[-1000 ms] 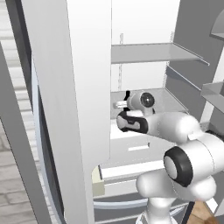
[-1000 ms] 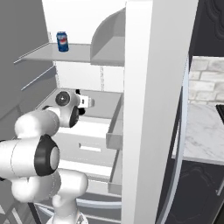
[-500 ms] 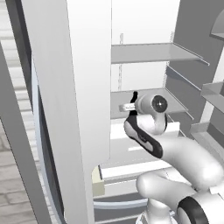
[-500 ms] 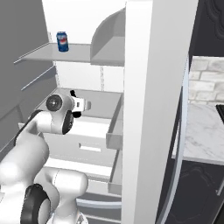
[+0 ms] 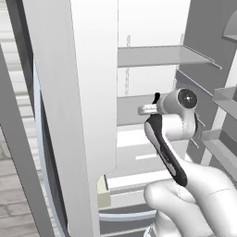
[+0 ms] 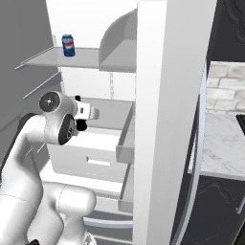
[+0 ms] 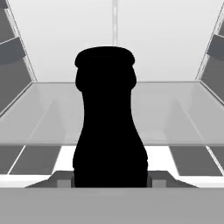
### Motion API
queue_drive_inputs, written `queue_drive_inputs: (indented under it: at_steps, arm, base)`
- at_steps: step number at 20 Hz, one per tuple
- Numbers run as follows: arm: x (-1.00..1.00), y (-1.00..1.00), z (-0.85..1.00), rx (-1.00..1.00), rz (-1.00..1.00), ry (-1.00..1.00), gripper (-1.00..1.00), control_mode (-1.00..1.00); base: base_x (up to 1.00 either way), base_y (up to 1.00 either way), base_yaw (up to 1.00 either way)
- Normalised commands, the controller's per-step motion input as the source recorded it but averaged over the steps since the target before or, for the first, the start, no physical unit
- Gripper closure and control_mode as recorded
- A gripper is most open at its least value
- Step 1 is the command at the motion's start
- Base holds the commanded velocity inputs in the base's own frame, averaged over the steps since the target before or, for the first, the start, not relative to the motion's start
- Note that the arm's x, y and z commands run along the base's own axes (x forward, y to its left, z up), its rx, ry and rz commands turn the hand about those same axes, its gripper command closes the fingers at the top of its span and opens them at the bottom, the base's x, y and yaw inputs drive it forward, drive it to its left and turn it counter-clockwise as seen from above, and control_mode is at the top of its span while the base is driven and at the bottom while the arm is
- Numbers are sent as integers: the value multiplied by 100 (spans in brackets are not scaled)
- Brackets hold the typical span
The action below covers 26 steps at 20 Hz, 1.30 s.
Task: Open the fridge, grab two sodas, and place both sodas inside the bowl with ice on the dining counter.
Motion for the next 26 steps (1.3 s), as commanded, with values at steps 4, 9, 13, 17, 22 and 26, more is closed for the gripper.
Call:
queue_drive_inputs:
  at_steps: [4, 9, 13, 17, 22, 26]
  arm:
    - [-95, -29, 19, 0, 0, 0, 100, -100]
    - [-93, -22, 18, 0, 0, 0, 100, -100]
    - [-81, -4, 13, 0, 0, 1, 100, -100]
    - [-76, 0, 16, 0, 0, 0, 100, -100]
    - [-84, 3, 4, 0, 0, -3, 100, -100]
    - [-92, 17, 0, -1, 0, -10, 100, -100]
  base:
    - [0, 0, 0]
    - [0, 0, 0]
    - [0, 0, 0]
    - [0, 0, 0]
    - [0, 0, 0]
    - [0, 0, 0]
